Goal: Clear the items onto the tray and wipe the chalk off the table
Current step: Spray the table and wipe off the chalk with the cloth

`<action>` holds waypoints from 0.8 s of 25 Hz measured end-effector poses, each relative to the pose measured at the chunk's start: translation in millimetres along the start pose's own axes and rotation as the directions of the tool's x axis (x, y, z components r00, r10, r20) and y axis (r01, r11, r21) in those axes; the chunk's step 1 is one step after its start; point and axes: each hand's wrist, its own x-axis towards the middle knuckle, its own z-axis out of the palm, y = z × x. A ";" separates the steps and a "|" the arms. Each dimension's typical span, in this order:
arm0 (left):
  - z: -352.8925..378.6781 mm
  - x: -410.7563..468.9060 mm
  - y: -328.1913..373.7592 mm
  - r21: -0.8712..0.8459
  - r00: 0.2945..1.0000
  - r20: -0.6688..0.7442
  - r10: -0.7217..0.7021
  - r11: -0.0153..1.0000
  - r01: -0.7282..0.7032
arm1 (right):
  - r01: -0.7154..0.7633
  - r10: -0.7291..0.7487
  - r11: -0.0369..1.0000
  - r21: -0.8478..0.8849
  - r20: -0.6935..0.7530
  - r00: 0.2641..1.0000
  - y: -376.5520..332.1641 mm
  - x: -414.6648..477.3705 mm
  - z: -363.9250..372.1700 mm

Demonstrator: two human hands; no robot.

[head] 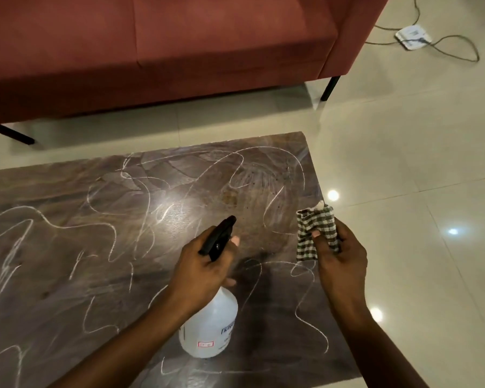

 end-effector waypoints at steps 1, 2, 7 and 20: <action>-1.6 1.4 -4.7 0.008 1.000 0.013 -0.020 1.000 0.020 | 0.011 -0.011 1.000 -0.009 -0.024 1.000 3.2 4.9 -0.6; -4.6 1.8 -8.6 0.025 0.999 0.017 -0.034 0.999 0.034 | 0.023 -0.024 0.999 -0.025 -0.043 0.999 5.8 10.4 -0.6; -12.0 -0.5 -15.4 -0.007 0.997 0.007 -0.073 0.997 0.073 | 0.105 -0.109 0.983 -0.152 -0.016 0.994 12.0 32.7 4.7; 12.2 89.6 22.8 -0.024 0.994 0.098 0.054 0.998 -0.052 | 0.747 -0.482 0.416 -0.519 0.571 0.665 70.6 74.3 78.6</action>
